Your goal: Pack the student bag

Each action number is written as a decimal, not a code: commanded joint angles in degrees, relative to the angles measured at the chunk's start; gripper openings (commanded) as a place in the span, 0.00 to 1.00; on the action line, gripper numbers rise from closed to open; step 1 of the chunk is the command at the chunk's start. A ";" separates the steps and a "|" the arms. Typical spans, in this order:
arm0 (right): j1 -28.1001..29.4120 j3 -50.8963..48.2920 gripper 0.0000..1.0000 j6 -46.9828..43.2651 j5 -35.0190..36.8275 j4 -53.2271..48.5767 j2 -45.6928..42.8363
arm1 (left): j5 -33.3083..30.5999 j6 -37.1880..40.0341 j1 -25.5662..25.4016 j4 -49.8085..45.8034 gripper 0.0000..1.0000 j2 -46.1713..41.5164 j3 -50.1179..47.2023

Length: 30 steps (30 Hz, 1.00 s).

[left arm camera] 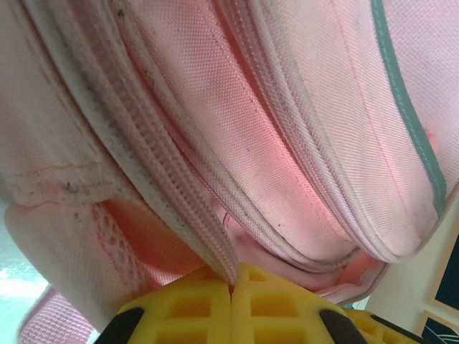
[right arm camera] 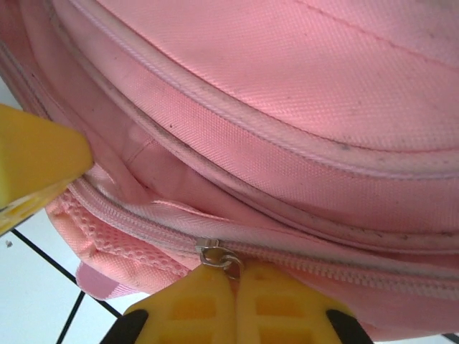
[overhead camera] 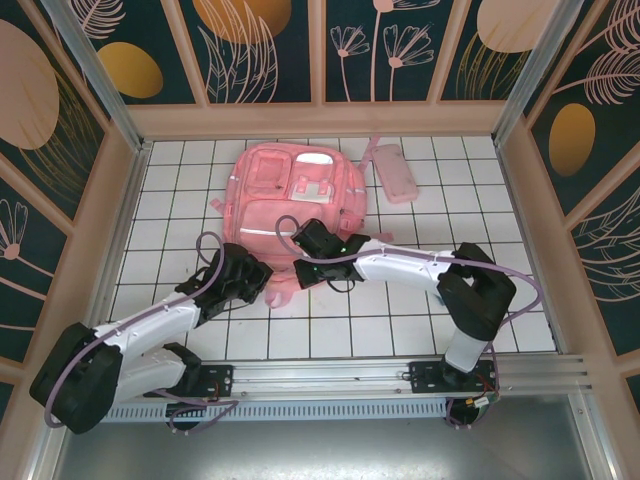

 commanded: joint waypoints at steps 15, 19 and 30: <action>-2.76 -2.05 0.00 6.55 22.26 -17.75 -5.87 | -12.28 6.24 0.20 -12.52 0.00 -5.80 4.41; -4.49 -1.21 0.00 5.93 21.79 -18.15 -6.96 | -13.38 7.11 0.20 -14.10 0.00 -5.97 5.55; -11.52 -10.12 0.54 9.45 -1.49 3.30 -15.59 | -11.24 12.81 0.19 -12.49 0.00 -4.66 7.49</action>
